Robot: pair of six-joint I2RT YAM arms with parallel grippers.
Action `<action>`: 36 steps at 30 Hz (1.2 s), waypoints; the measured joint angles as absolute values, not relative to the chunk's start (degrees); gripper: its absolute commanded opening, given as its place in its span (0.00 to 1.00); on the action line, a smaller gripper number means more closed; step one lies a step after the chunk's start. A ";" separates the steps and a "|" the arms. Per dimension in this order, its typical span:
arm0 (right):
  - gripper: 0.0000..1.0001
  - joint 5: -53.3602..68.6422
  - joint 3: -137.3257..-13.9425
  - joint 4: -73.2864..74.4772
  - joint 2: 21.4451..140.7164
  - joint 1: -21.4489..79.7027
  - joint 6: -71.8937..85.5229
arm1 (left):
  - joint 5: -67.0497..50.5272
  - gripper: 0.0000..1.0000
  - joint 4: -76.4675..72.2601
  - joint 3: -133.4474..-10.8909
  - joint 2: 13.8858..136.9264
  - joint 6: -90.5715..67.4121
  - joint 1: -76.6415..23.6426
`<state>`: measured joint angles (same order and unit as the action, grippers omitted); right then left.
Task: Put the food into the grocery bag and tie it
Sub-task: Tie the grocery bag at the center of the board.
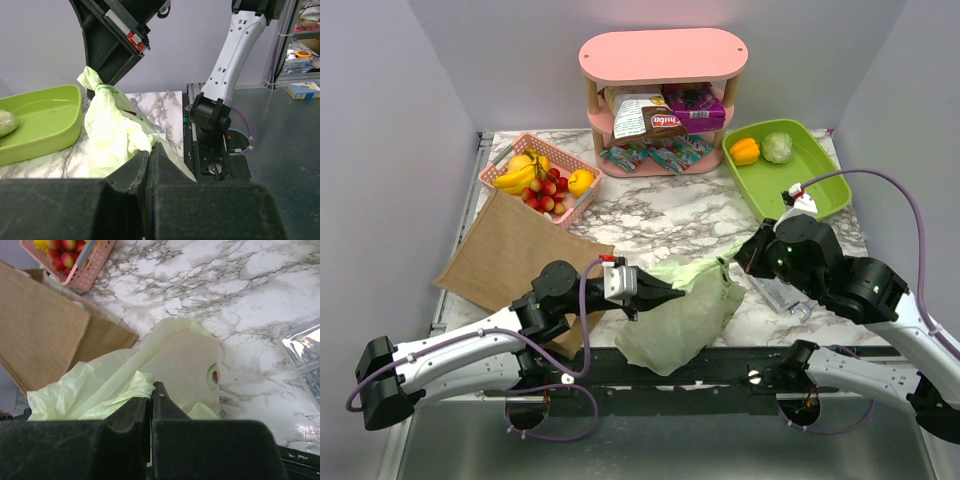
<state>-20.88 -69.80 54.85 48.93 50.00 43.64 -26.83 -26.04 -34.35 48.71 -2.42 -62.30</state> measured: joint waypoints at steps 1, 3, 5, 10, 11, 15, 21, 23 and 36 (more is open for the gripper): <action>0.01 -22.00 -69.21 54.54 48.82 50.13 44.91 | -26.33 0.00 -26.17 -33.95 48.36 -2.52 -62.28; 0.01 -23.83 -67.83 53.84 48.66 50.33 47.64 | -25.32 0.00 -26.92 -32.91 47.68 -2.94 -62.24; 0.01 -25.54 -66.59 53.34 48.69 50.52 50.35 | -23.97 0.00 -27.83 -31.64 46.92 -3.66 -62.22; 0.01 -29.56 -64.58 53.10 50.06 51.03 57.82 | -20.16 0.00 -28.62 -29.43 45.10 -5.50 -62.19; 0.01 -30.09 -64.20 52.95 50.52 51.07 59.05 | -19.44 0.00 -28.60 -29.23 44.71 -5.69 -62.17; 0.01 -31.97 -63.09 52.23 51.88 51.29 62.87 | -14.79 0.00 -28.51 -27.73 42.15 -6.83 -62.06; 0.01 -33.98 -61.89 51.27 52.07 51.33 67.09 | -5.98 0.00 -27.11 -24.36 36.21 -8.51 -62.19; 0.01 -34.61 -60.90 50.59 52.07 51.33 68.23 | -3.18 0.00 -26.96 -23.79 34.92 -8.93 -62.28; 0.01 -45.12 -51.27 52.16 46.28 49.32 65.60 | 8.71 0.45 -29.12 -24.32 28.77 -8.86 -62.41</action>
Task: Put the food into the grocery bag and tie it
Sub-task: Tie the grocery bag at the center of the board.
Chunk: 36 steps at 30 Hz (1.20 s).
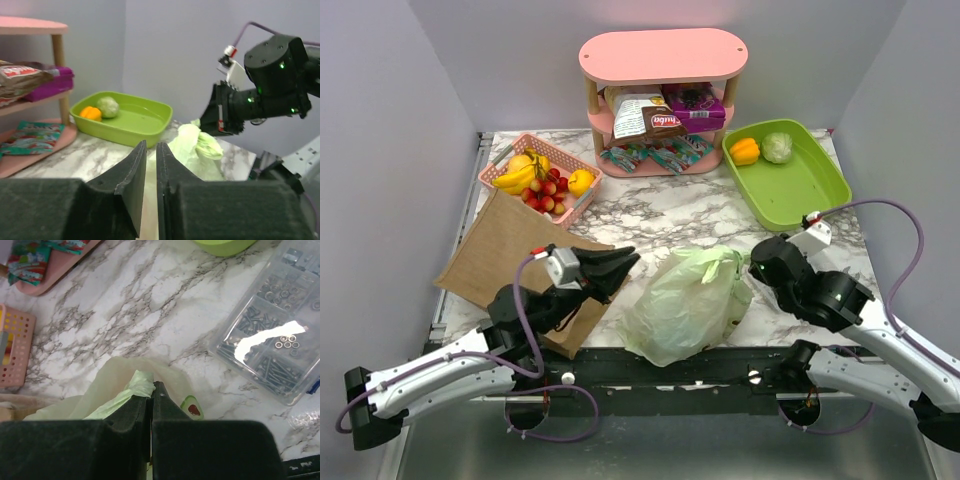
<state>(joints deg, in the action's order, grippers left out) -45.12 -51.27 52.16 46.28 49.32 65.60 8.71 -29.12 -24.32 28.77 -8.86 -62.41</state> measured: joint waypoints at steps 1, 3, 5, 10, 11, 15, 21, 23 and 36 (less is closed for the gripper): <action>0.01 -44.93 -50.98 51.05 45.58 49.32 64.31 | 7.38 0.51 -27.16 -25.71 30.09 -8.40 -62.43; 0.01 -44.18 -50.81 49.04 44.47 49.32 62.02 | 3.99 0.61 -22.17 -29.80 33.06 -7.92 -62.43; 0.01 -43.42 -50.81 47.03 43.79 49.32 59.83 | 0.34 0.68 -17.54 -34.98 36.34 -7.92 -62.43; 0.01 -40.07 -50.81 42.81 43.42 49.32 55.02 | -8.08 0.81 -7.81 -45.30 43.03 -10.22 -62.43; 0.01 -39.22 -50.78 42.02 43.42 49.32 53.98 | -10.15 0.81 -5.72 -47.72 44.62 -10.98 -62.43; 0.01 -36.64 -50.81 39.55 43.27 49.32 51.24 | -13.72 0.78 3.42 -55.59 50.37 -15.27 -62.50; 0.01 -34.81 -51.24 38.63 43.35 49.32 48.80 | -14.15 0.68 19.79 -68.31 59.44 -22.48 -62.74; 0.01 -34.54 -51.48 38.59 43.40 49.32 48.10 | -13.91 0.68 24.67 -71.42 62.37 -25.17 -63.33; 0.01 -33.12 -52.31 38.57 43.46 49.32 46.39 | -8.38 0.68 41.65 -79.40 73.56 -32.60 -66.70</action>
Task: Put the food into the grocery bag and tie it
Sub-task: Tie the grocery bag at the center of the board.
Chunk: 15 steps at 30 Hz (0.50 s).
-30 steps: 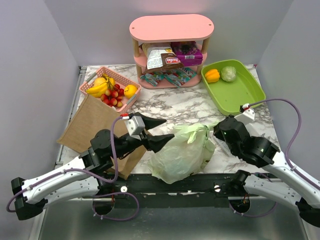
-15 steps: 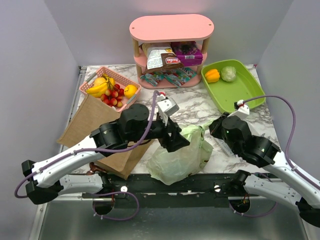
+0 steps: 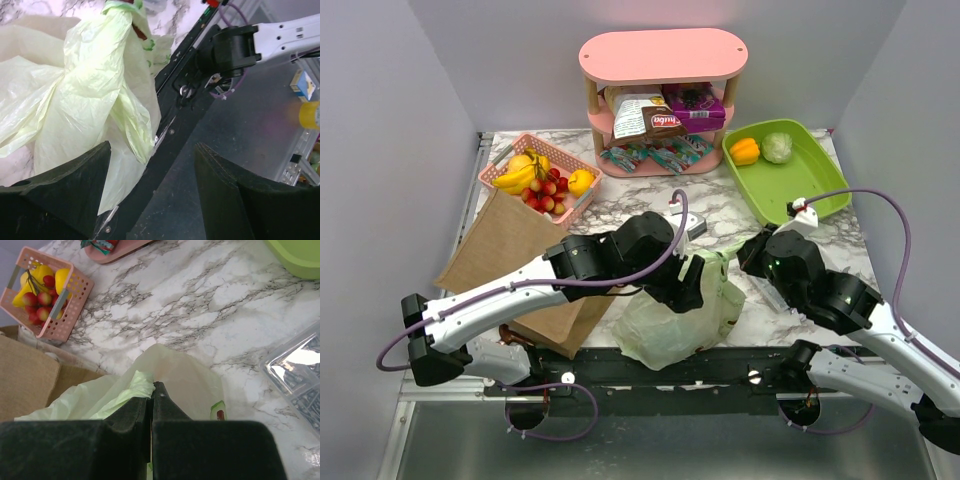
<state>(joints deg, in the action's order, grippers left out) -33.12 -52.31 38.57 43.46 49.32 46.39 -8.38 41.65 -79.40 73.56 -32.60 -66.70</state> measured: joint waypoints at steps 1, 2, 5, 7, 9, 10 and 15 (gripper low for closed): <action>0.01 -33.08 -52.31 38.57 43.40 49.32 46.39 | -7.79 0.68 42.09 -79.40 73.84 -32.67 -66.78; 0.01 -33.06 -52.31 38.57 43.31 49.32 46.39 | -7.18 0.68 42.57 -79.40 74.06 -32.69 -66.85; 0.01 -32.80 -52.31 38.57 43.00 49.32 46.37 | -5.08 0.68 43.90 -80.31 75.05 -32.67 -66.89; 0.01 -32.62 -52.31 38.57 42.81 49.32 46.28 | -3.79 0.68 44.40 -81.54 76.03 -32.64 -66.87; 0.01 -32.42 -52.31 38.57 42.68 49.32 46.04 | -3.01 0.68 44.84 -82.74 76.86 -32.62 -66.89; 0.01 -32.32 -52.31 38.57 42.65 49.32 45.95 | -2.83 0.68 45.15 -83.33 77.25 -32.60 -66.89; 0.01 -31.92 -52.31 38.57 42.61 49.32 45.43 | 0.03 0.60 47.51 -88.01 79.20 -31.94 -66.89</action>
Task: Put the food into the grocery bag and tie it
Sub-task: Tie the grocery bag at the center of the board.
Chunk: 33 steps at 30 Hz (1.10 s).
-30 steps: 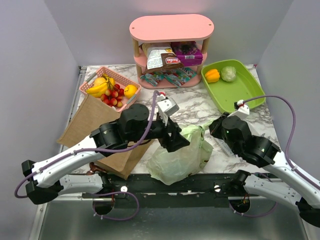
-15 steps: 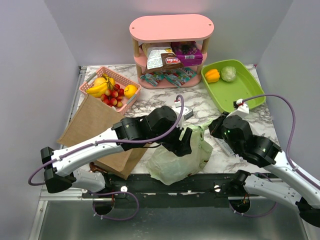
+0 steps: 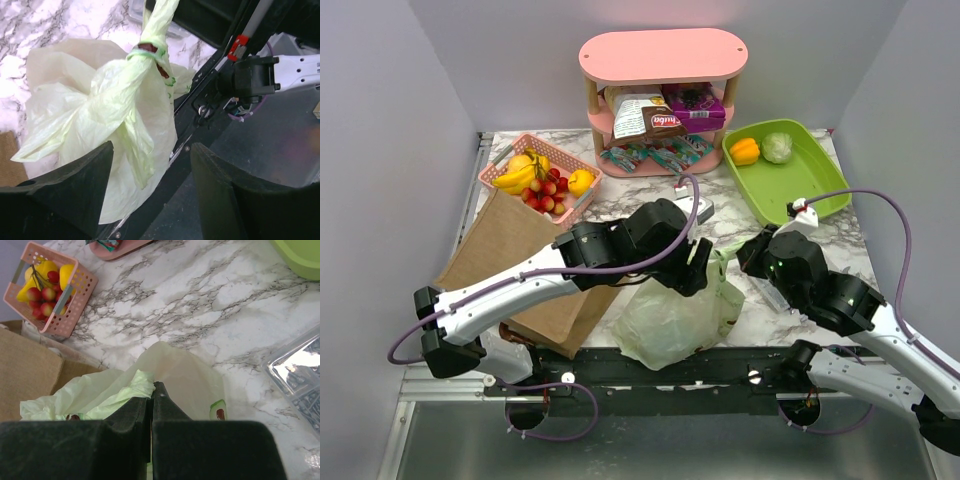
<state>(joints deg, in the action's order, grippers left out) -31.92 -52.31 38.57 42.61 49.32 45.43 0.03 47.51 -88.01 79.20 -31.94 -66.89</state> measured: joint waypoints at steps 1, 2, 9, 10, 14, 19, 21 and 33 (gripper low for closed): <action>0.01 -31.83 -52.31 38.52 42.61 49.32 45.36 | 0.58 0.56 47.88 -89.06 79.50 -31.73 -66.89; 0.01 -31.73 -52.31 38.48 42.63 49.32 45.34 | 0.91 0.54 48.12 -89.78 79.72 -31.53 -66.89; 0.01 -30.87 -52.31 37.65 42.63 49.32 44.86 | 1.91 0.48 49.69 -92.27 82.32 -30.76 -66.89; 0.01 -30.76 -52.31 37.56 42.63 49.32 44.82 | 1.96 0.48 49.87 -92.27 82.74 -30.68 -66.89; 0.01 -30.52 -52.31 37.34 42.63 49.32 44.45 | 1.96 0.43 50.74 -92.27 83.85 -30.48 -66.89; 0.01 -30.28 -52.31 37.32 42.61 49.32 44.18 | 2.22 0.33 51.40 -92.27 84.16 -30.24 -66.89; 0.01 -30.09 -52.31 37.30 42.59 49.32 44.03 | 2.55 0.28 51.59 -92.29 84.18 -30.20 -66.89; 0.01 -29.43 -52.31 36.97 40.64 49.32 42.83 | 5.19 0.00 51.75 -92.36 84.40 -29.76 -66.89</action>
